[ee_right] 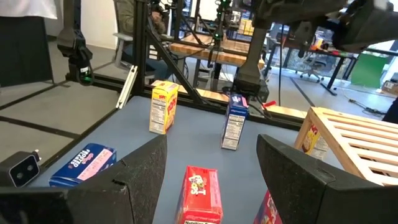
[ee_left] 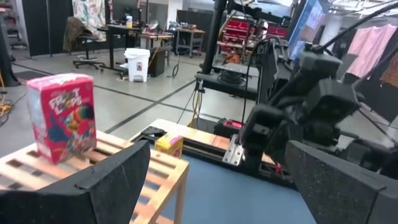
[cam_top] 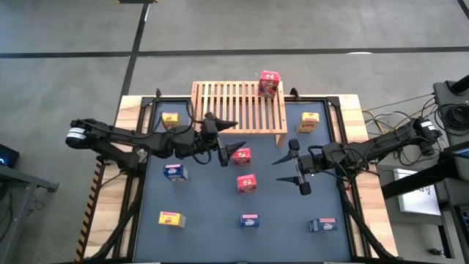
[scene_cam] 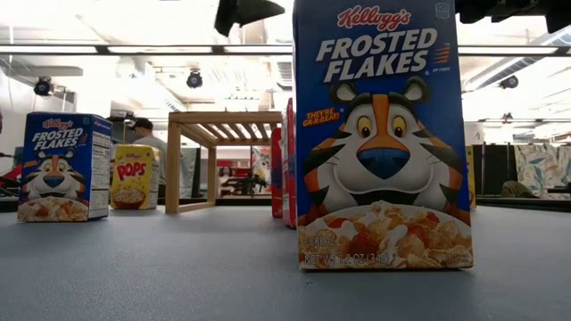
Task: Stack cereal on shelf
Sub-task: Put the top blue cereal box on the shelf
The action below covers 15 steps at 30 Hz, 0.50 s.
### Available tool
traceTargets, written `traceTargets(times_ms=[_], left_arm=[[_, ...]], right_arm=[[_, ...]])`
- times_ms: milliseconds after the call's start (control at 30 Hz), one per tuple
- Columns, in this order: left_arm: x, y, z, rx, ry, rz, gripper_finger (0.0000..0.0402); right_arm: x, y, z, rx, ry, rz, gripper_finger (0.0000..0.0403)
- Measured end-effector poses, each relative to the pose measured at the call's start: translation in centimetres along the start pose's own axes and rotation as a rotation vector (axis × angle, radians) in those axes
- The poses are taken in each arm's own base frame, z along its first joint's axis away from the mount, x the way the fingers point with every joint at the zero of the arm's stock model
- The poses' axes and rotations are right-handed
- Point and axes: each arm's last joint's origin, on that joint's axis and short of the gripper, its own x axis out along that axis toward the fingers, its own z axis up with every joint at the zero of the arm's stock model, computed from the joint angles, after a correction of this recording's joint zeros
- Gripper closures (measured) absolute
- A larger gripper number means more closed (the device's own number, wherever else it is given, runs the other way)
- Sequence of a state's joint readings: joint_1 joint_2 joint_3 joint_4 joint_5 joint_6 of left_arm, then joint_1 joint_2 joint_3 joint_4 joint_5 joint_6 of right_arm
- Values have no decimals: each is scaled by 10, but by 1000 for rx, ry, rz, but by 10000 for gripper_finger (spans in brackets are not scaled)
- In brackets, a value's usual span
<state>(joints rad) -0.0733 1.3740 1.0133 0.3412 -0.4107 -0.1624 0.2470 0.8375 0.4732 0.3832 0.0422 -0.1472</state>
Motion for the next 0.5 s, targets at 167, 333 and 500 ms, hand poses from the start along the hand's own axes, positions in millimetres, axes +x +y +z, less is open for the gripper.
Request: traceTargets(times_ms=[167,333,500], left_arm=[[16,-1,9,-2,-9,33,43],[25,3,19,-55,-42,74,43],[29,3,30,-277,-75,70,43]], right_arm=[[0,0,0,3,1,0,165],[0,1,0,8,0,5,165],[0,3,0,5,-1,15,165]])
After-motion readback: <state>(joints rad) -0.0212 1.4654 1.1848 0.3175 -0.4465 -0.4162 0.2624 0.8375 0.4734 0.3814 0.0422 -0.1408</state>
